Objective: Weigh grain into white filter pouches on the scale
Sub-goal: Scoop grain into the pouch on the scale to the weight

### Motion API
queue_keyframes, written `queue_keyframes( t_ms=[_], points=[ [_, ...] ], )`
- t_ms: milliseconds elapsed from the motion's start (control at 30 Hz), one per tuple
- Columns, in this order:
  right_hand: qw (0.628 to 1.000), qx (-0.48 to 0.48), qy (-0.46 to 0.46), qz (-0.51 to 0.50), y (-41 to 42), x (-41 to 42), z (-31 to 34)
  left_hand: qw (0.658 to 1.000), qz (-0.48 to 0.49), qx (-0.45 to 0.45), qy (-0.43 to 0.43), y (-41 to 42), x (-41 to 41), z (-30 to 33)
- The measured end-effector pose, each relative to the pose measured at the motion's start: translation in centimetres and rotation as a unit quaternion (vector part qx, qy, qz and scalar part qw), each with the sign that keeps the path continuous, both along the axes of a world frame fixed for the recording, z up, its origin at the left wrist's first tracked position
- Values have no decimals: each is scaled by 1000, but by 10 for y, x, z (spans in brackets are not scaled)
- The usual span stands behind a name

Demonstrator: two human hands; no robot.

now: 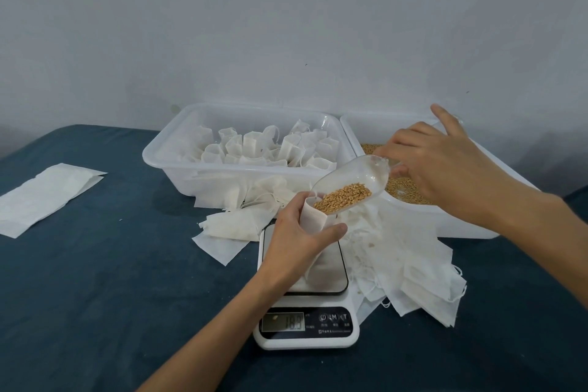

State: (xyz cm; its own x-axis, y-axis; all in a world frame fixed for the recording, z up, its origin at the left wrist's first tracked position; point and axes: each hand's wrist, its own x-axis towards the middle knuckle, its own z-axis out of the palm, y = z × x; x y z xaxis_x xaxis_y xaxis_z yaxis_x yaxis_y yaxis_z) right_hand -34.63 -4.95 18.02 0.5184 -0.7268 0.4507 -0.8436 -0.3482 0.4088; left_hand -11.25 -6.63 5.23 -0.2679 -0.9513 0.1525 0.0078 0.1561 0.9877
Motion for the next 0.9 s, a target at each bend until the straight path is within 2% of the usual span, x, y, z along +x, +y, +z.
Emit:
queue_keyframes(
  t_ms=[900],
  points=[
    [1000, 1, 2, 0, 1, 0, 2, 1000, -3, -5, -2, 0, 1, 2]
  ],
)
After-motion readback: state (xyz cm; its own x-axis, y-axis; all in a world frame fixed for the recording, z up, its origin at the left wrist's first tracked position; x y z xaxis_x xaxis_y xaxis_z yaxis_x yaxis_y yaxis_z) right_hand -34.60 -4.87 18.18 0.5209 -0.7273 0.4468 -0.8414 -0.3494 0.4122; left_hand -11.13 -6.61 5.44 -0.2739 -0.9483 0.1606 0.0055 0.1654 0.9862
